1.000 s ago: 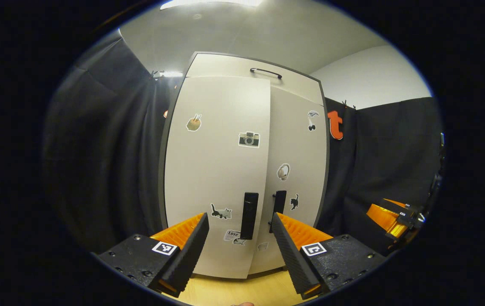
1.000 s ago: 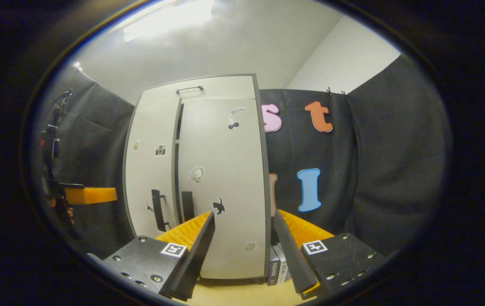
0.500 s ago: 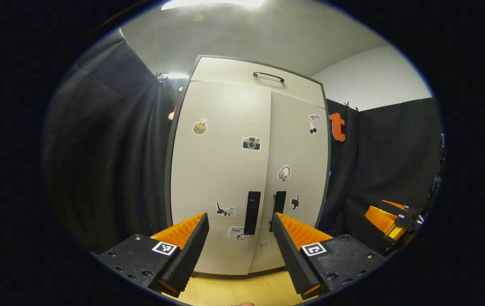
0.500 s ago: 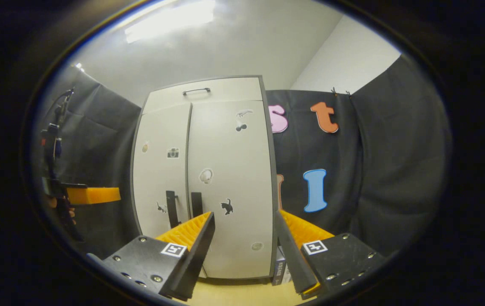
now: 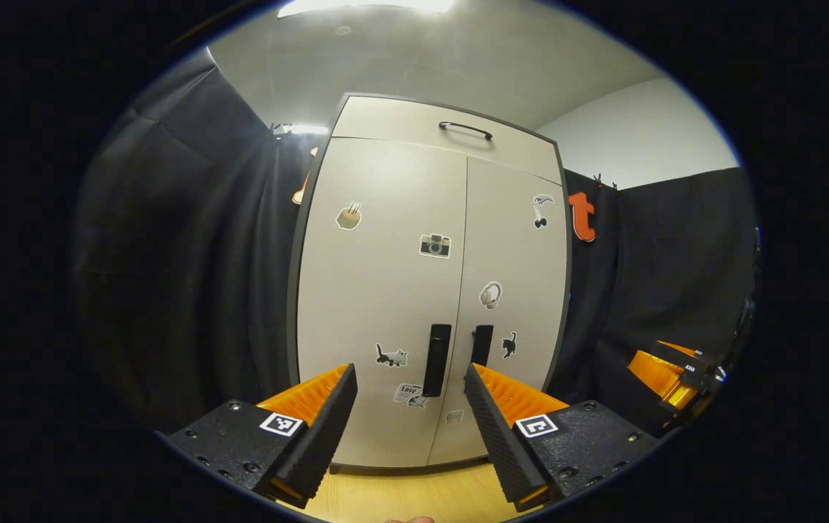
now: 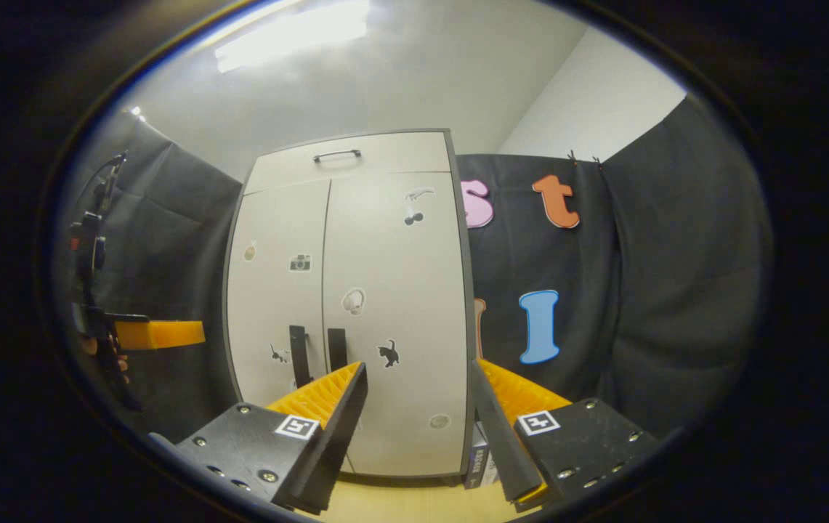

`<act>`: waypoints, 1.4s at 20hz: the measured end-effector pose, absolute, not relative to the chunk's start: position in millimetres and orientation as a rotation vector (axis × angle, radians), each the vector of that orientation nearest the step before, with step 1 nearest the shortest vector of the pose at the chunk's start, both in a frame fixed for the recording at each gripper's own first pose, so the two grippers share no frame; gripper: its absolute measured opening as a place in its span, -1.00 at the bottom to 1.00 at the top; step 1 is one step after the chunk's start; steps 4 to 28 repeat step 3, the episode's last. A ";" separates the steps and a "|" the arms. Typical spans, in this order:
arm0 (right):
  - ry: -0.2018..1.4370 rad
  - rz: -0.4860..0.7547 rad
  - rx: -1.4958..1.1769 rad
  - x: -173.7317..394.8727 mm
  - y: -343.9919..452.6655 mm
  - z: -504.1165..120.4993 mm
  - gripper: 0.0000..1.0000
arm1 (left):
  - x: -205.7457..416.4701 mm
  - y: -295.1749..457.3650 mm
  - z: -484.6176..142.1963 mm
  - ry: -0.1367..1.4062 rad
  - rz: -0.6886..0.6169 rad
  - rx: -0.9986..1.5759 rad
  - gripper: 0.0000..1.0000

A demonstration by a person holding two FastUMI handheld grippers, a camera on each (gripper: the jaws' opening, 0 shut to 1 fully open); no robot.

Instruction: Grab one shoe with the right hand and put it into the shoe cabinet, grab the other shoe with the left hand and put it into the shoe cabinet; then close the right door with the right hand and the left door with the left hand.

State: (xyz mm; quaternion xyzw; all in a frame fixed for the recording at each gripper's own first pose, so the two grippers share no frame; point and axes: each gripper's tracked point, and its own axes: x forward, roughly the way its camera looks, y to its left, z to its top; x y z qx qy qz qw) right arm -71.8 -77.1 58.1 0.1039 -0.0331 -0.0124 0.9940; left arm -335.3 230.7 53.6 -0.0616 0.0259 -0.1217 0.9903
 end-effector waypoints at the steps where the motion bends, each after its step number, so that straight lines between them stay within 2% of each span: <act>1: -0.066 -0.027 0.208 -71.4 -77.4 57.5 0.68 | -335.3 230.9 52.6 0.057 -0.240 -0.124 0.82; 28: -0.067 -0.032 0.207 -71.4 -77.7 57.4 0.68 | -334.9 231.9 51.4 0.059 -0.236 -0.132 0.85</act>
